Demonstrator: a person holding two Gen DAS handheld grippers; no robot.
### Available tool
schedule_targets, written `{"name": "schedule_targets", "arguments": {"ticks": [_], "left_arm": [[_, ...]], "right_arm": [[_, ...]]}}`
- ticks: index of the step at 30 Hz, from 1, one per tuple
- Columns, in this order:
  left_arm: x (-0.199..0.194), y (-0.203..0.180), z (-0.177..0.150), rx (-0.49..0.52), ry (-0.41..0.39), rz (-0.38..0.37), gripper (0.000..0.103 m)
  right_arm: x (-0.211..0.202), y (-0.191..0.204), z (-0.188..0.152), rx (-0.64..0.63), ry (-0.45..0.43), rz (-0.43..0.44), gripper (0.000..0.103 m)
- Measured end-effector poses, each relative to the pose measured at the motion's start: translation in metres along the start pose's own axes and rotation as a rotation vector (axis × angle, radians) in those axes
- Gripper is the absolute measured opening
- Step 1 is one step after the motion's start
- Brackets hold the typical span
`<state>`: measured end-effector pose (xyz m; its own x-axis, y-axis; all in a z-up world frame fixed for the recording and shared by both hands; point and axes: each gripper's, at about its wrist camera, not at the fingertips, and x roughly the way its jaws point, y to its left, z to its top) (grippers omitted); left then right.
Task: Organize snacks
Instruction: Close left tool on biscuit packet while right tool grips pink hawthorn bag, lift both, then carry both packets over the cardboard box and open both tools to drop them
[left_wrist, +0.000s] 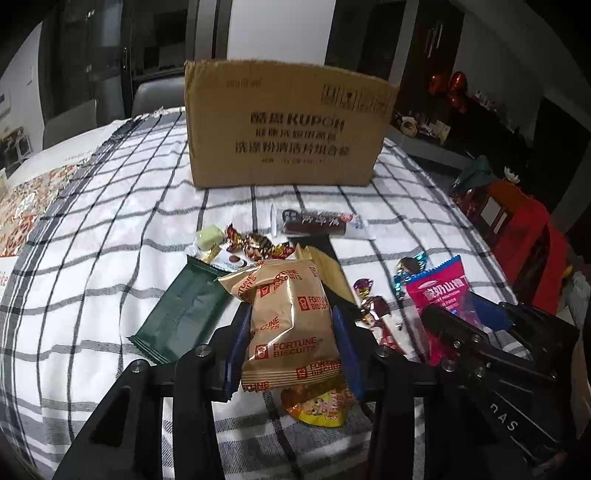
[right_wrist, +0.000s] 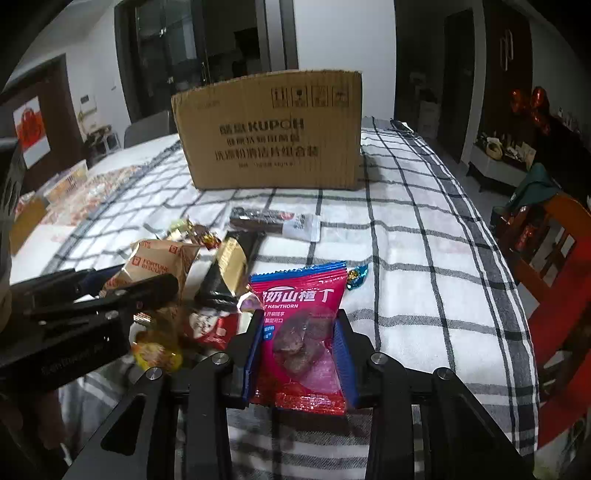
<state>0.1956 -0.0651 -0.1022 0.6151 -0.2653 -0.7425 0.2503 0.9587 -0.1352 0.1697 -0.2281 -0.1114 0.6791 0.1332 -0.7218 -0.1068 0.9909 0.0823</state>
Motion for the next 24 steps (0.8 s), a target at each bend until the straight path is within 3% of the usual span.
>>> {"name": "schedule_targets", "arguments": {"ticks": [10, 24], "left_arm": [[-0.037, -0.002, 0.017, 0.037, -0.093, -0.007, 0.042], [-0.068, 0.001, 0.065, 0.089, -0.227, -0.018, 0.04]], "right_arm": [[-0.029, 0.004, 0.023, 0.017, -0.081, 0.035, 0.037], [-0.047, 0.007, 0.076, 0.042, -0.201, 0.104, 0.037]]}}
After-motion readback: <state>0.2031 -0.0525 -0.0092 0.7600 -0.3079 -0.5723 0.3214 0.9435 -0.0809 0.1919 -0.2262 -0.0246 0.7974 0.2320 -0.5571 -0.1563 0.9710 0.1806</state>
